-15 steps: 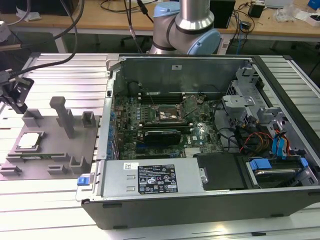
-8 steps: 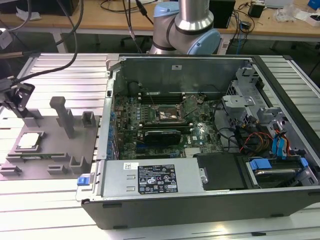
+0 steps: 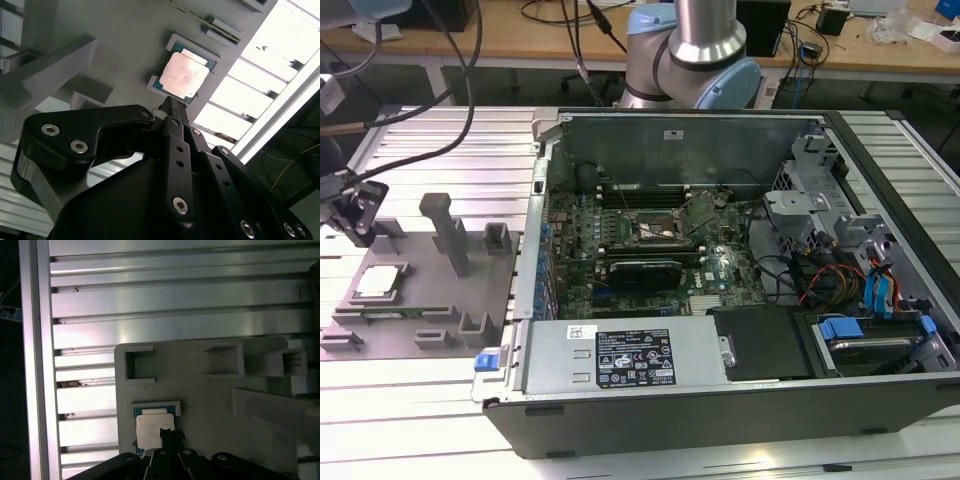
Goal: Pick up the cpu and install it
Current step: 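Pick up the cpu and move it towards the insertion slot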
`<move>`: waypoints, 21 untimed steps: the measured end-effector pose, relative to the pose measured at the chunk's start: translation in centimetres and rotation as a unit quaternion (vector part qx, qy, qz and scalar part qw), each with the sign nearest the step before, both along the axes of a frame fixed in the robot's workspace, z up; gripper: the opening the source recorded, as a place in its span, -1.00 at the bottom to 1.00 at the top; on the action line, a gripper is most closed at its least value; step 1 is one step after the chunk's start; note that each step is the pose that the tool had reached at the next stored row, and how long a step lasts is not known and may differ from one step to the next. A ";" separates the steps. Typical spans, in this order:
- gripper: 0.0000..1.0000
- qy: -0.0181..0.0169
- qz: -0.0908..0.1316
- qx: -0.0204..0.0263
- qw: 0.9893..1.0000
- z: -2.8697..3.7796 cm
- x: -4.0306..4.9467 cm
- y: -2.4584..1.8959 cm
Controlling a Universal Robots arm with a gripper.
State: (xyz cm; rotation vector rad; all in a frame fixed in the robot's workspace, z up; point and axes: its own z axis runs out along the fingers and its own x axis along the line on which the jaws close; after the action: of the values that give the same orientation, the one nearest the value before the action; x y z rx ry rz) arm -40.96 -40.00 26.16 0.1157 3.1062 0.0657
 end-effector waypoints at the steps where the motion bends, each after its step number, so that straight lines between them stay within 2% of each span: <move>1: -0.79 0.000 0.000 0.000 1.000 -0.19 -0.07 -0.01; 11: -0.79 0.000 0.000 0.000 1.000 -1.98 -0.93 -0.28; 21: -0.79 0.000 0.000 0.000 1.000 -3.61 -1.17 -0.67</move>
State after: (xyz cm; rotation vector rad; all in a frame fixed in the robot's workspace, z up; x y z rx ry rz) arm -42.13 -40.67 22.55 0.1161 3.1061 0.0657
